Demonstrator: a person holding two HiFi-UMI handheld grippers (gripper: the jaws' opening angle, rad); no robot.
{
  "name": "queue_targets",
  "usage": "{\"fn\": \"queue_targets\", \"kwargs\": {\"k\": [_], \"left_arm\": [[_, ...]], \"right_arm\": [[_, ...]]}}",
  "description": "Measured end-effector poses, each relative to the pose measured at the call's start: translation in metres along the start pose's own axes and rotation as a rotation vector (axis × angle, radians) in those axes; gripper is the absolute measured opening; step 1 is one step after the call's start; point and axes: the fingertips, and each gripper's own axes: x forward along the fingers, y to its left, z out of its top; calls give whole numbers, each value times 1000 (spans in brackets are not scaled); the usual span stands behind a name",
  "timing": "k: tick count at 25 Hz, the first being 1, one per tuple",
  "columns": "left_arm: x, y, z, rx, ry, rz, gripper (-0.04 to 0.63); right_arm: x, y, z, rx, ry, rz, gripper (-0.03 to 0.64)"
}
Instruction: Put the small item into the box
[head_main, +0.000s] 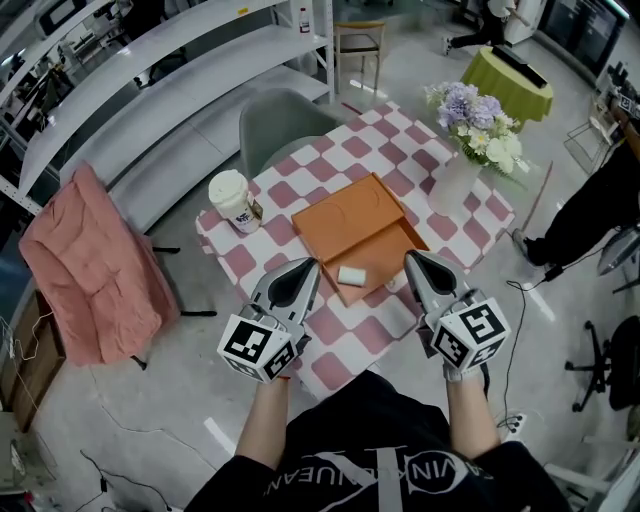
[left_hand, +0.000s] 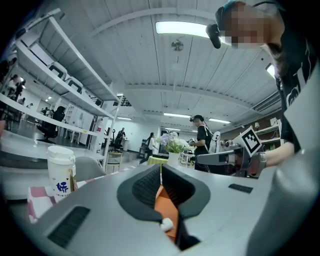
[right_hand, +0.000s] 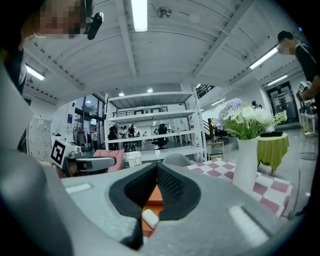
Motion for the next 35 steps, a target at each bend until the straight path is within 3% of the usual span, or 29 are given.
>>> {"fn": "queue_targets", "kwargs": {"k": [16,35], "left_arm": [[-1,9,21,19,-32,25,18],[-2,17,13,-1,-19,37,18]], "right_arm": [[0,-2,16,-6,-40,-5,6],[8,0,11,-10,-32,11,6]]}}
